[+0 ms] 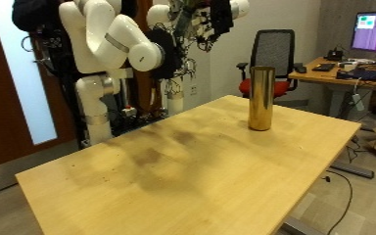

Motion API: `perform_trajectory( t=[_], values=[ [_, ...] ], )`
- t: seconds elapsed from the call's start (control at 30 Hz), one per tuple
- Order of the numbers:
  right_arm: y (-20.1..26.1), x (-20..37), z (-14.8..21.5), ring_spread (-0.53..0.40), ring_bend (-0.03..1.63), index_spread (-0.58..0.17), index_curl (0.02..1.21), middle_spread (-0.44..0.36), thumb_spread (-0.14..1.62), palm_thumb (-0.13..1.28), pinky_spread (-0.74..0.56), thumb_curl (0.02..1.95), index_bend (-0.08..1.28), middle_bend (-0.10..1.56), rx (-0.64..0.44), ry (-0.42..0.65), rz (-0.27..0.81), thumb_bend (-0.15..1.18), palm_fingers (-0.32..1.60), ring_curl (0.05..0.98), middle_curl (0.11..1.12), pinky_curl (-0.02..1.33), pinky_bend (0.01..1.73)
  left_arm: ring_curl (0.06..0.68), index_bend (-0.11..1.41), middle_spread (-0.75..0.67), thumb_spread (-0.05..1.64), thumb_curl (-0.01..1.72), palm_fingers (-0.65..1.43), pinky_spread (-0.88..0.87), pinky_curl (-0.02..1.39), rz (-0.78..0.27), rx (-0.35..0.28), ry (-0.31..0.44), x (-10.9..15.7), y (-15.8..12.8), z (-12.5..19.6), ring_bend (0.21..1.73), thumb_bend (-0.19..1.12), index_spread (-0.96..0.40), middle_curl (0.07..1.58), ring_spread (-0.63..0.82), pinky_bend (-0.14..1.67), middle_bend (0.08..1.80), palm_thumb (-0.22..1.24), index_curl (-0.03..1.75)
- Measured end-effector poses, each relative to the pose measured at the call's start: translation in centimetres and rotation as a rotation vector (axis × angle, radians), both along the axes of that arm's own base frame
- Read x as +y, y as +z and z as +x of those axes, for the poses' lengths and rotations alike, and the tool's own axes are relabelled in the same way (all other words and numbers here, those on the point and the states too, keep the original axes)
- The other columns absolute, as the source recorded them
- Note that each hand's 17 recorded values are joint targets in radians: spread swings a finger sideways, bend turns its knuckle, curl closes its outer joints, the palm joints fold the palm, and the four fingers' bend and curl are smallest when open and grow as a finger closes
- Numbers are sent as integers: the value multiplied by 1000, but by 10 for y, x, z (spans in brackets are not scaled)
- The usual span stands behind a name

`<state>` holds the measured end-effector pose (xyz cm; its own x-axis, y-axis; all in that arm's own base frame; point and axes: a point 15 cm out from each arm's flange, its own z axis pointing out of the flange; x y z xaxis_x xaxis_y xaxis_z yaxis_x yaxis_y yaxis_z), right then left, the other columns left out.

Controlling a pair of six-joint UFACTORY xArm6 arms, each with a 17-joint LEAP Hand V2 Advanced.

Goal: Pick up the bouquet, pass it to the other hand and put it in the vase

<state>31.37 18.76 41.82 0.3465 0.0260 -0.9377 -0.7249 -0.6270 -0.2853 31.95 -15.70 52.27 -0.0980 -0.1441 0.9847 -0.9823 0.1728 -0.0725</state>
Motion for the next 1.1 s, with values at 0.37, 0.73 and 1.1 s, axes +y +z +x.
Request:
perform_trajectory(
  t=[0.37,0.73,1.1],
  values=[
    [-7,5,13,-189,1424,-239,928,-112,277,1219,-250,972,1093,1378,-36,-52,-30,-15,1121,658,749,1178,1015,443,177,-492,860,417,1091,-637,549,-80,79,-7,-7,3,4,1359,45,-170,781,-470,1221,889,875,75],
    [-23,-18,38,-249,1319,-300,798,-147,862,863,-430,658,459,1024,29,-234,9,-31,562,604,677,952,1040,535,589,-609,350,689,1045,-576,601,-144,-70,84,9,33,15,1396,-12,-508,1055,-442,1216,892,1185,-15],
    [-11,-22,64,119,477,-316,427,52,963,849,192,528,144,267,102,-389,158,-24,-105,266,349,536,397,588,787,-650,204,813,988,-565,652,-85,-271,177,34,68,15,1425,-19,-659,1179,-436,1225,910,1198,-15]
  ],
)
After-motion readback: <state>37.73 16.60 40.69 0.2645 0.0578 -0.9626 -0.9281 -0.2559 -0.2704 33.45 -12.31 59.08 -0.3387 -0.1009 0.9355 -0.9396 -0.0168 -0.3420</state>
